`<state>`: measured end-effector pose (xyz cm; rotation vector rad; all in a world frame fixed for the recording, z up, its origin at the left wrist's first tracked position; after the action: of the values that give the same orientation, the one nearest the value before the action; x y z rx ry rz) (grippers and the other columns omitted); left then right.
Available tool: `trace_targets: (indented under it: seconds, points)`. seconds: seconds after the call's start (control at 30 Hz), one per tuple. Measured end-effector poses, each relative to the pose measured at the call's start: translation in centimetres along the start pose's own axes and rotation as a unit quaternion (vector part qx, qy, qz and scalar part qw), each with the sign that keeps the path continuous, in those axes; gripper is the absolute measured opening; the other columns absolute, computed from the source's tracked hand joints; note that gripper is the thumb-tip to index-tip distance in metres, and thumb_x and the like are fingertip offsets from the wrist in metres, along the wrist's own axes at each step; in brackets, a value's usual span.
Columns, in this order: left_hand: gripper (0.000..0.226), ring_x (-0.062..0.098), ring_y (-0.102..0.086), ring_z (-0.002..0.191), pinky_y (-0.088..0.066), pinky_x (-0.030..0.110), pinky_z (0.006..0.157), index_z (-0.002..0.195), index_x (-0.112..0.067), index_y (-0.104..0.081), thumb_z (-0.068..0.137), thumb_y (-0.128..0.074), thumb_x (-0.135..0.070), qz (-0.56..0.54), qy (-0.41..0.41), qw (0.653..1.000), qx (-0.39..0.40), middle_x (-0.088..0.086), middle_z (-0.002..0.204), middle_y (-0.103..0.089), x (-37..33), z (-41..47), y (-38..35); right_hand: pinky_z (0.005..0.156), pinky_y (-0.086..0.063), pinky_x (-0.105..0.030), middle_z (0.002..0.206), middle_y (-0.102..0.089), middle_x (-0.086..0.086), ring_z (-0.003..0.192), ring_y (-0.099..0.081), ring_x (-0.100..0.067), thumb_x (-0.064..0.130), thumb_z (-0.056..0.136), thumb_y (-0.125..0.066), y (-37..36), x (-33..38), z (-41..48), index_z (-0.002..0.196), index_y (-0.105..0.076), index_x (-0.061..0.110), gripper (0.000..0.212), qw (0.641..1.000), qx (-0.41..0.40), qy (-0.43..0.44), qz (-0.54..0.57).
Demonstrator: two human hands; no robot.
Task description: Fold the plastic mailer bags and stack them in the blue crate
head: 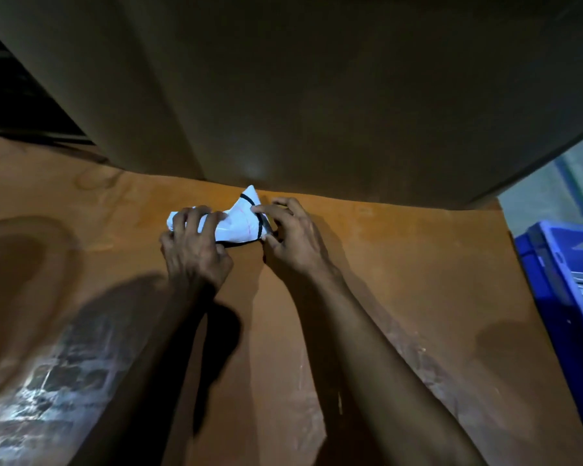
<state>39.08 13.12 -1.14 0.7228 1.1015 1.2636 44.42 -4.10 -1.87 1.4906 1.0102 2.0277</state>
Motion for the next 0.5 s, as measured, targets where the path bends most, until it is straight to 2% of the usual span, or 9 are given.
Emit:
trace_targets:
  seconds: [0.07,0.17,0.33,0.43,0.5]
  points:
    - [0.057,0.036,-0.049,0.128,-0.039,0.048,0.087,0.122,-0.017,-0.066,0.066,-0.064,-0.009,-0.031,-0.015,0.999,-0.003,0.006,0.131,-0.06,-1.0,-0.1,0.7,0.09,-0.059,-0.04,0.142,-0.053,-0.001,0.119,-0.062,-0.023,0.0,0.084,-0.077,0.7,-0.2,-0.3,0.134,-0.068,0.03,0.059,1.0,-0.008,0.006,0.028]
    - [0.057,0.036,-0.048,0.129,-0.039,0.049,0.086,0.123,-0.018,-0.066,0.067,-0.066,-0.008,-0.065,-0.03,0.997,-0.004,0.005,0.132,-0.06,-3.6,-0.9,2.1,0.094,-0.059,-0.041,0.136,-0.055,0.001,0.12,-0.06,-0.017,-0.006,0.084,-0.074,3.4,-0.6,-2.3,0.133,-0.07,0.028,0.059,0.997,-0.033,0.022,0.063]
    - [0.057,0.031,-0.048,0.133,-0.039,0.046,0.091,0.126,-0.021,-0.065,0.07,-0.061,-0.012,-0.117,-0.09,0.989,0.006,0.001,0.136,-0.058,-12.7,-3.6,4.2,0.096,-0.054,-0.025,0.128,-0.062,0.005,0.12,-0.057,-0.002,-0.009,0.087,-0.068,12.2,-3.4,-9.5,0.129,-0.073,0.024,0.054,0.988,-0.14,0.014,0.064]
    - [0.058,0.029,-0.047,0.134,-0.041,0.045,0.095,0.128,-0.023,-0.063,0.071,-0.06,-0.014,-0.148,-0.147,0.977,0.052,0.001,0.138,-0.057,-19.4,-6.6,3.3,0.094,-0.057,-0.037,0.124,-0.065,0.004,0.119,-0.063,-0.011,-0.009,0.088,-0.068,16.9,-7.0,-16.0,0.126,-0.074,0.023,0.05,0.978,-0.2,-0.011,0.059]
    - [0.057,0.029,-0.047,0.134,-0.043,0.046,0.096,0.128,-0.022,-0.063,0.072,-0.063,-0.012,-0.157,-0.189,0.965,0.086,0.001,0.137,-0.057,-23.1,-9.2,1.8,0.092,-0.058,-0.039,0.121,-0.066,0.004,0.117,-0.065,-0.013,-0.011,0.086,-0.069,18.7,-9.8,-20.4,0.123,-0.076,0.024,0.052,0.972,-0.228,-0.044,0.044]
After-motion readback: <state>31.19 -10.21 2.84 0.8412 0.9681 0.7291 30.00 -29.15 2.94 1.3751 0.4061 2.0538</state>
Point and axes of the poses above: each hand's wrist, its own z-axis towards the middle knuckle, its own y-axis out of the back of the hand, x = y × z, the point moved 9 cm from there along z, towards the middle knuckle
